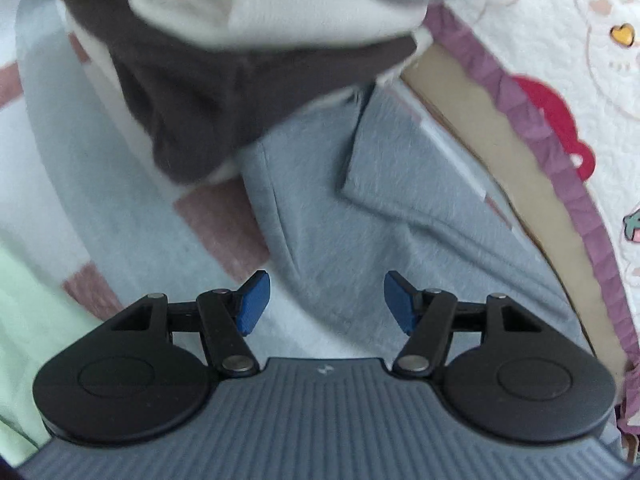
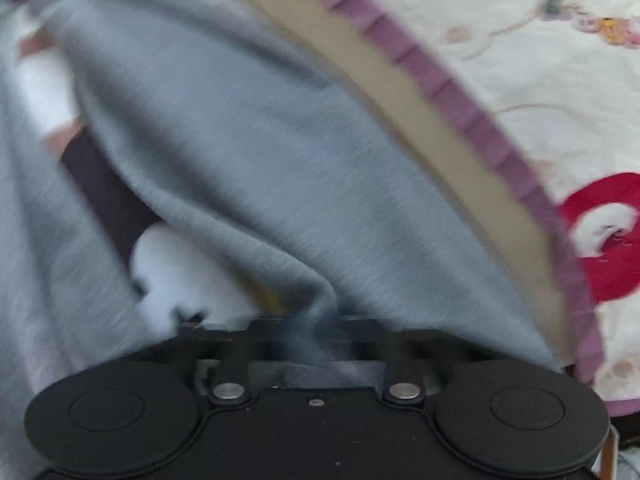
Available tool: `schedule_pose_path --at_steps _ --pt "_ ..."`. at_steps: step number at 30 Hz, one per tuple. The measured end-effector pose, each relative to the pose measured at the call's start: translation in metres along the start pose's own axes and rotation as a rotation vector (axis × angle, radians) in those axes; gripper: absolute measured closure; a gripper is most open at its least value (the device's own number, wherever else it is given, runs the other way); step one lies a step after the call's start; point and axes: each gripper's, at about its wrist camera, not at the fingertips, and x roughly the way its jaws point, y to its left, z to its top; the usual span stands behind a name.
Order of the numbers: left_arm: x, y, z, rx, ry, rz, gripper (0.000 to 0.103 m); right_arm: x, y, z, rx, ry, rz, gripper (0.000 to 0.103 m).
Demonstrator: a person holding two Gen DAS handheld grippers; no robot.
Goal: Fold clothes
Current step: 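Grasp the garment edge with the right gripper while the left gripper grasps another edge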
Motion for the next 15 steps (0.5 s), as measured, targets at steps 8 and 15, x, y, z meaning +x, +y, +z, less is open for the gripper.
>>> schedule_pose_path --at_steps 8,15 --pt "-0.003 0.038 0.008 -0.1 0.026 0.051 0.04 -0.042 -0.046 -0.025 0.05 0.042 -0.154 0.101" --pt "0.006 0.035 0.0 -0.078 0.033 0.031 0.036 -0.03 -0.047 -0.027 0.096 0.079 -0.123 0.1"
